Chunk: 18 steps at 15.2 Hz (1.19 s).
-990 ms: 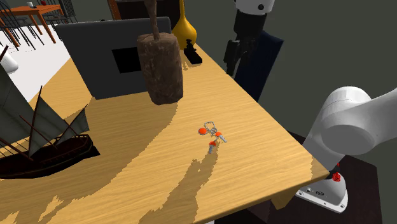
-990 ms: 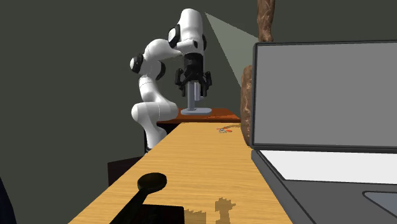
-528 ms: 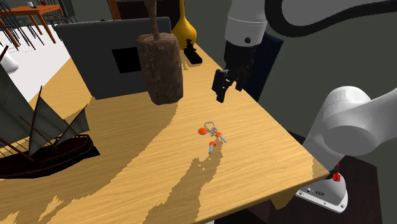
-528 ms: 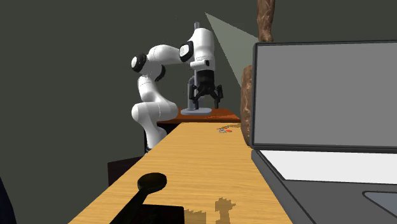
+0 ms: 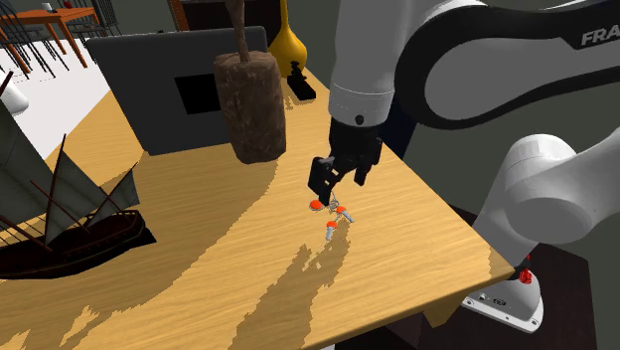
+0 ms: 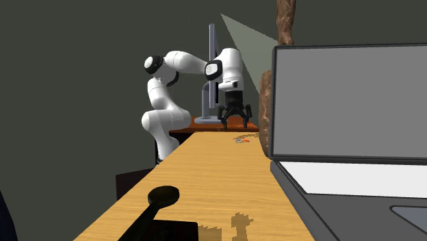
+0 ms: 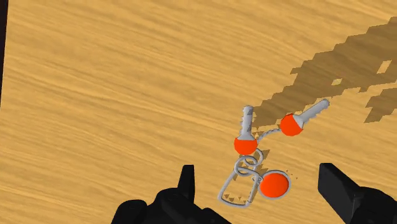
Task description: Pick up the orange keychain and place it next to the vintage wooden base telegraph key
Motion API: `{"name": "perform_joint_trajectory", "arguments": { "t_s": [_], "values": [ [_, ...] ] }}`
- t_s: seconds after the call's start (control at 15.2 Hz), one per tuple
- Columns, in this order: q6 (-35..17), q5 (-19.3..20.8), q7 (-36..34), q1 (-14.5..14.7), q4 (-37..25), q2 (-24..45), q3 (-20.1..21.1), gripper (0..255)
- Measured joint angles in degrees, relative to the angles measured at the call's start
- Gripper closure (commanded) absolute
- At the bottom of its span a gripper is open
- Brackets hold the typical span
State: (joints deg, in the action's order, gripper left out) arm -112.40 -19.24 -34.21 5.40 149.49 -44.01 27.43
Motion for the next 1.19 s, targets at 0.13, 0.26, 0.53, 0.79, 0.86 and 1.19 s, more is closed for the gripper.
{"name": "perform_joint_trajectory", "arguments": {
  "t_s": [0.13,0.26,0.53,0.79,0.86,1.19],
  "values": [
    [-1.6,-0.5,-0.3,0.0,1.0,0.6,0.7,0],
    [-3.3,-1.0,-0.5,0.2,2.2,1.2,1.4,0],
    [-6.4,-1.6,-0.5,0.2,3.9,2.5,2.4,0],
    [-6.8,-1.7,-0.4,0.2,4.1,2.6,2.5,0],
    [-6.8,-1.7,-0.4,0.2,4.1,2.6,2.5,0],
    [-6.6,-1.5,-0.5,0.1,3.9,2.4,2.4,255]
  ]
}}
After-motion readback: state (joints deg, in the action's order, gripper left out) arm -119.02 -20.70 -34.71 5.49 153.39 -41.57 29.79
